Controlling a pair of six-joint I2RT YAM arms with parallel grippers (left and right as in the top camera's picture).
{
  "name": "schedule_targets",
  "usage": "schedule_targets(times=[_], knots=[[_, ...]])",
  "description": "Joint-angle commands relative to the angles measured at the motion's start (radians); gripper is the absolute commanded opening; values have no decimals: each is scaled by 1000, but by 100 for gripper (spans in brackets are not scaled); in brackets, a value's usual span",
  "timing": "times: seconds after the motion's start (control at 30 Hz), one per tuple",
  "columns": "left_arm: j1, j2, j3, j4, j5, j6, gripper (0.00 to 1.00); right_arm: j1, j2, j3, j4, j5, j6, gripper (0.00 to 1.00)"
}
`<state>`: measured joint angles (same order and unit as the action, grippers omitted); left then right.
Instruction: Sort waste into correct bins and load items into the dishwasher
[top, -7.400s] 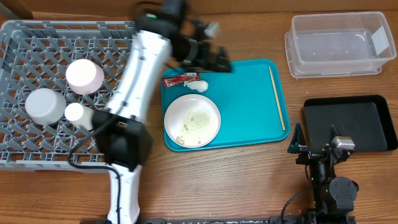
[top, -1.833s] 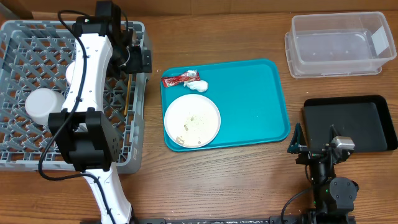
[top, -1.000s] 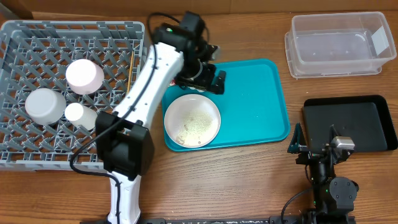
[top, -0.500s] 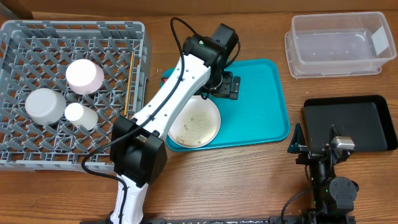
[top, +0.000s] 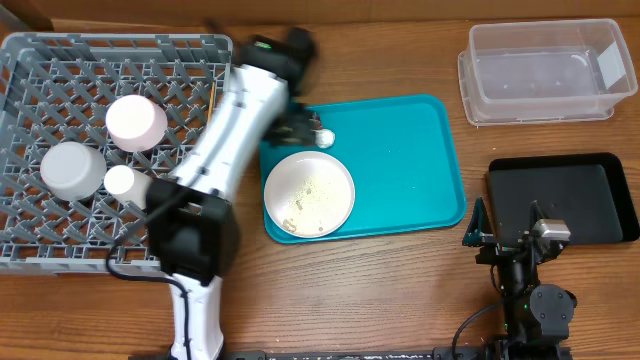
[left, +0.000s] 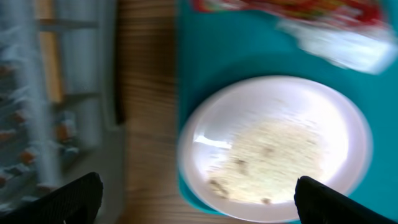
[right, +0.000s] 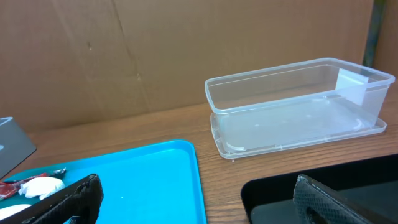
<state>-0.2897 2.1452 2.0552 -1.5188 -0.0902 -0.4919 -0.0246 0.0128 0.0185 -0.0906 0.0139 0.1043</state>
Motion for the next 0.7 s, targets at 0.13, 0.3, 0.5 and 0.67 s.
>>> schedule_targets(times=[0.13,0.3,0.5,0.67], knots=[[246,10,-7,-49,-9,20,100,-3,-10,-11,6,-2,5,100],[374,10,-7,-65,47,20,100,-3,-10,-11,10,-2,5,100],[444,10,-7,-63,56,20,100,-3,-10,-11,64,-463,178,100],[460,10,-7,-36,57,20,100,-3,-10,-11,188,-738,460,100]])
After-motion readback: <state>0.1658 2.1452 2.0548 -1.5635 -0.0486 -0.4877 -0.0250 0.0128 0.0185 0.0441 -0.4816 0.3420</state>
